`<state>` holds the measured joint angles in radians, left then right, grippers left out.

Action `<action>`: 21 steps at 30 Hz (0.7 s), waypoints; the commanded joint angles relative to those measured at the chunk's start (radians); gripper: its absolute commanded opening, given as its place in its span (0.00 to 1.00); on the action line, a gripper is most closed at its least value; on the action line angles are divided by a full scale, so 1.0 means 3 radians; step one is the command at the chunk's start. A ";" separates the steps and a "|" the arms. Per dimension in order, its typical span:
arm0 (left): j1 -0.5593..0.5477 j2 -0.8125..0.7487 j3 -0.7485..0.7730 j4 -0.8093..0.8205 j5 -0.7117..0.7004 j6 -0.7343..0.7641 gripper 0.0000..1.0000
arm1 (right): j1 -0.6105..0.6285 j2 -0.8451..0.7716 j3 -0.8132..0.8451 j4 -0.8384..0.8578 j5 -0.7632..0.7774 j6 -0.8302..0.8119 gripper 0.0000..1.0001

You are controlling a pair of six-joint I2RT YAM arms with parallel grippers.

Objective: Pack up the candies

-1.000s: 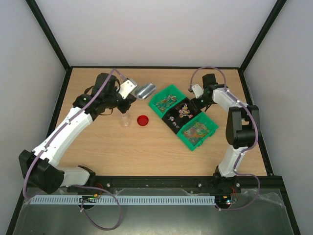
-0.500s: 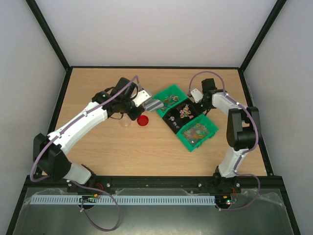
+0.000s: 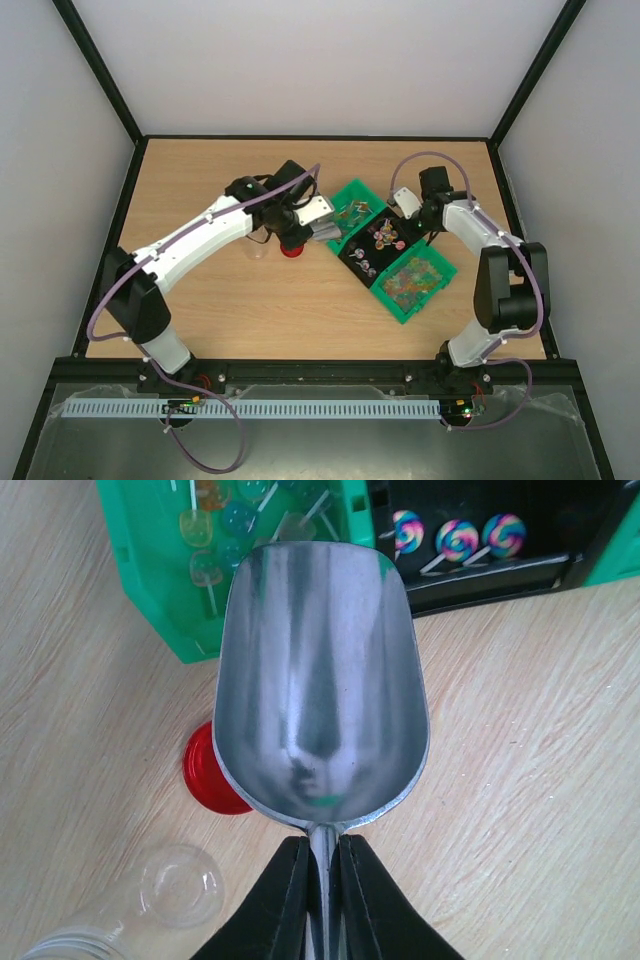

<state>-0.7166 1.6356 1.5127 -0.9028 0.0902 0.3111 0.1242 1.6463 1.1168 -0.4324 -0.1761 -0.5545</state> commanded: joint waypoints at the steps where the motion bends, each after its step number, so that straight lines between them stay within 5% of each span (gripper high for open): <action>1: -0.0061 0.0183 0.0188 -0.0248 -0.0260 0.0048 0.02 | 0.0008 -0.0299 -0.0013 -0.0064 -0.0195 -0.0027 0.01; 21: -0.0141 0.1294 0.1072 -0.0721 -0.0675 -0.0004 0.02 | 0.0163 -0.0453 -0.0111 -0.0090 -0.0298 0.0025 0.01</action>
<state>-0.7486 1.9739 1.7874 -1.0332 -0.0834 0.3073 0.1589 1.5654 1.0866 -0.4515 -0.1875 -0.5617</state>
